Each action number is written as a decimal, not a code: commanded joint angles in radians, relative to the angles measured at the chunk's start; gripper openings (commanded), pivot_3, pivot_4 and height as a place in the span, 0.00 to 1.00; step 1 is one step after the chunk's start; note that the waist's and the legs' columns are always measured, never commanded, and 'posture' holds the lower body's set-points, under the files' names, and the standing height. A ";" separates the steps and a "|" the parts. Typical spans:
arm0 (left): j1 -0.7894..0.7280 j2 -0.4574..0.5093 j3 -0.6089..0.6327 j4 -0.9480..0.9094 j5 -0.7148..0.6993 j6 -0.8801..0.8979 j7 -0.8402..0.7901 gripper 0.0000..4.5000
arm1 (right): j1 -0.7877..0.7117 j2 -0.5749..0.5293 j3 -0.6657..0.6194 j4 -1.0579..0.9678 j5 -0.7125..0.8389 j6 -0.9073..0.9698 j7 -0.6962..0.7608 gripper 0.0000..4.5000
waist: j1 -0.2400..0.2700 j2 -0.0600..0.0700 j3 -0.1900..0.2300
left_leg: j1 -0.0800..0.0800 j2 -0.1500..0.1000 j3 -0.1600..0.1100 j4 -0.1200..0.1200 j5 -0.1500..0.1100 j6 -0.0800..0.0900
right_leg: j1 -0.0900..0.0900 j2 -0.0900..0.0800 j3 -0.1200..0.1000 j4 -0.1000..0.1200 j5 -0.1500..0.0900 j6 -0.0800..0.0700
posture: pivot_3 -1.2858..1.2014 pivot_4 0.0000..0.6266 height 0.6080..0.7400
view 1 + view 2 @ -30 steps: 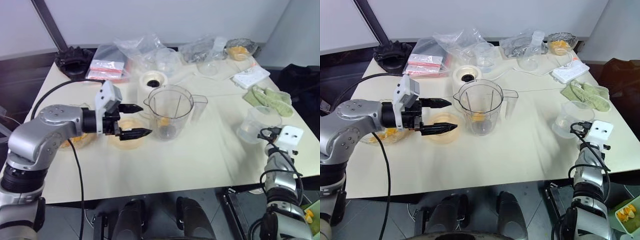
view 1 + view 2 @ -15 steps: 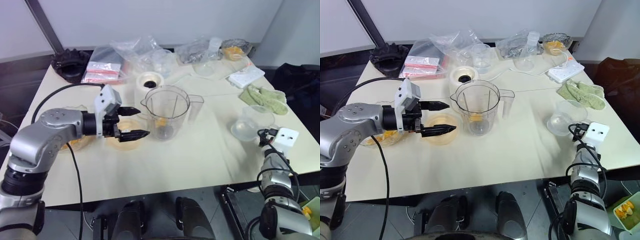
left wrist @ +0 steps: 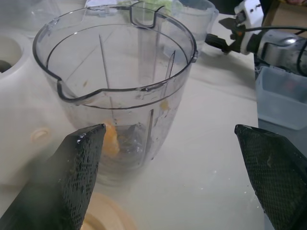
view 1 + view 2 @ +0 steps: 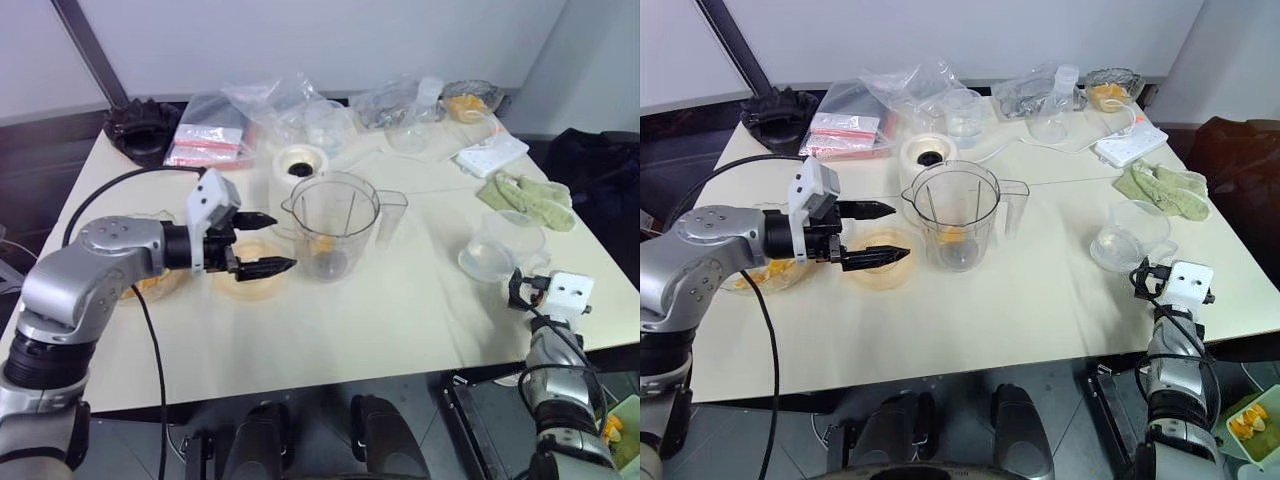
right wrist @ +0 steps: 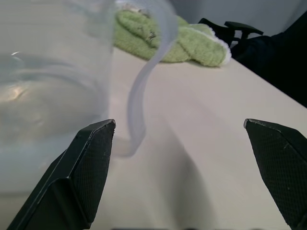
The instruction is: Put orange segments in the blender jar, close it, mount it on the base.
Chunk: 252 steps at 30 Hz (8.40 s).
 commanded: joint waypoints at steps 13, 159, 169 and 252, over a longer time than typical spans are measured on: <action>-0.052 0.098 -0.064 0.264 0.229 -0.238 -0.117 1.00 | 0.370 0.004 -0.022 -0.735 0.143 0.203 0.162 0.99 | 0.008 0.000 0.000 | 0.000 0.001 -0.002 -0.002 -0.001 -0.001 | -0.002 -0.001 0.000 -0.001 -0.001 -0.001 | 0.52 0.24 1.00; -0.894 -0.663 -0.334 1.512 0.851 -0.854 -0.632 0.06 | 0.111 0.012 0.294 -0.956 0.232 0.657 0.254 1.00 | 0.079 -0.003 -0.014 | -0.013 0.000 -0.009 0.020 -0.005 0.008 | 0.002 0.003 -0.005 -0.002 0.000 -0.001 | 0.52 0.24 1.00; -0.914 -0.671 -0.313 1.541 0.835 -0.881 -0.641 0.06 | 0.026 0.063 0.306 -0.846 0.174 0.640 0.255 0.59 | 0.080 -0.002 -0.015 | -0.013 0.000 -0.009 0.019 -0.005 0.008 | 0.002 0.003 -0.005 -0.002 0.000 -0.001 | 0.52 0.24 1.00; 0.042 -0.327 0.145 0.041 0.303 -0.123 0.256 0.60 | -1.052 -0.025 0.216 -0.170 0.112 0.571 0.301 0.23 | 0.023 0.008 -0.005 | -0.027 0.001 -0.005 0.015 -0.007 0.013 | -0.016 0.005 -0.001 0.001 0.005 0.003 | 0.52 0.24 1.00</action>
